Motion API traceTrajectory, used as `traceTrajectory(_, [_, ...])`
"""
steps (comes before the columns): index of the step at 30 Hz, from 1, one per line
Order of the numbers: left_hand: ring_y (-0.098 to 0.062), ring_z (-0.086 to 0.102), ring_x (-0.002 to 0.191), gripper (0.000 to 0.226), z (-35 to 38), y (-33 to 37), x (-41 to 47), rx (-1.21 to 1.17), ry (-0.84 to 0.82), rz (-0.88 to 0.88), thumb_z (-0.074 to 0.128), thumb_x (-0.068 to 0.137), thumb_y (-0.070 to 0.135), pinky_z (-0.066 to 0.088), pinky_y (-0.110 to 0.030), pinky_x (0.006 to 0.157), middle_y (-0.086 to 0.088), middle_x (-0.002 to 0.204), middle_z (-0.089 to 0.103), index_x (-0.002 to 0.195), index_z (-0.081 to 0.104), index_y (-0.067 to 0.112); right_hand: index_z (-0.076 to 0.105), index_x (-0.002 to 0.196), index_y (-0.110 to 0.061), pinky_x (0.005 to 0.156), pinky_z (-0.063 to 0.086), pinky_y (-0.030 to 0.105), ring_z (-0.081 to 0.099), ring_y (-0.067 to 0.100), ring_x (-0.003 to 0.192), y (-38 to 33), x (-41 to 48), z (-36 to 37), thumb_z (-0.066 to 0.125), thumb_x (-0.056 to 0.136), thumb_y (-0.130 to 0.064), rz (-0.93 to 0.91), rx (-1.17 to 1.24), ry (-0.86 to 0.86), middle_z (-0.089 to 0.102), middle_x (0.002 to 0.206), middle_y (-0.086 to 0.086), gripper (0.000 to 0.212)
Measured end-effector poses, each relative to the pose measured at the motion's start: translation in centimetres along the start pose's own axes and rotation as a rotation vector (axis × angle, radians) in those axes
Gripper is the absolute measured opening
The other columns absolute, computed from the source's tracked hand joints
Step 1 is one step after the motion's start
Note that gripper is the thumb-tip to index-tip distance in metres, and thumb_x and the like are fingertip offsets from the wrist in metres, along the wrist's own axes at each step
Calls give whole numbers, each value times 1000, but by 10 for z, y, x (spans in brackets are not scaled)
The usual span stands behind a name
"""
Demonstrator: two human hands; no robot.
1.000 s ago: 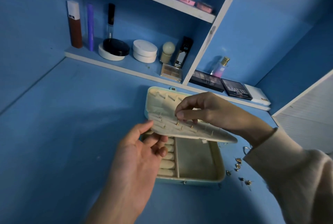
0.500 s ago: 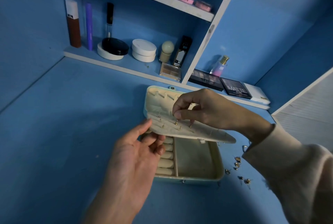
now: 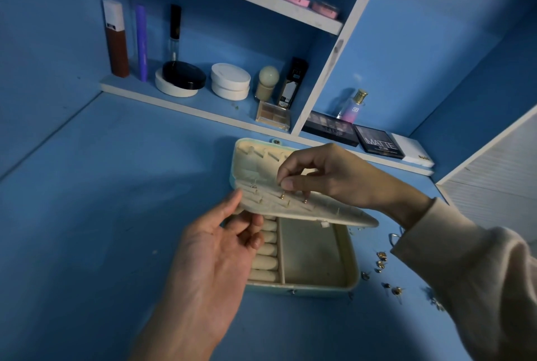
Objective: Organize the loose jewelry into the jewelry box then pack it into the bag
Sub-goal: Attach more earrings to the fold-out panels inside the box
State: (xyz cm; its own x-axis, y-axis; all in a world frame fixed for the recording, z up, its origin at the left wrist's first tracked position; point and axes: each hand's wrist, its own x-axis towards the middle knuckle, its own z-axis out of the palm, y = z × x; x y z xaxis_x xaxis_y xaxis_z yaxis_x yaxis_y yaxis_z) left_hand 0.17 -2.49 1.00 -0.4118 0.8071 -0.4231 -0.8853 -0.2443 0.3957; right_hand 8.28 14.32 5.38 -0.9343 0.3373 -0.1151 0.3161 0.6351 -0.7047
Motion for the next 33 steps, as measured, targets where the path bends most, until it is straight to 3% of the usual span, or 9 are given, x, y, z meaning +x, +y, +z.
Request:
traceTrajectory(10, [-14, 44, 62, 16, 0, 1, -1, 29, 7, 1, 60, 69, 17, 30, -26, 59, -7, 78, 58, 80, 67, 8, 70, 88, -12, 68, 47, 21, 57, 13, 72, 5, 1, 4, 64, 87, -15, 40, 50, 11, 68, 85, 10, 7])
traceTrajectory(16, [-14, 45, 62, 18, 1, 2, -2, 36, -18, -1, 60, 69, 18, 30, -26, 59, -6, 78, 59, 59, 74, 12, 67, 87, -9, 65, 48, 19, 57, 9, 68, 2, 2, 1, 62, 87, -7, 28, 87, -8, 65, 77, 1, 5])
traceTrajectory(23, [-14, 46, 63, 18, 0, 2, -2, 37, -23, -7, 60, 68, 19, 31, -26, 60, -6, 79, 60, 60, 75, 13, 66, 88, -1, 65, 49, 21, 58, 11, 68, 0, 1, -2, 61, 87, -3, 51, 138, -20, 65, 78, 10, 6])
traceTrajectory(33, [-14, 45, 62, 17, 1, 3, -2, 35, -18, -6, 61, 67, 19, 30, -26, 58, -6, 79, 60, 56, 72, 13, 69, 86, -8, 65, 48, 18, 57, 8, 66, 0, 1, -2, 64, 86, -7, 34, 87, -9, 67, 78, 6, 5])
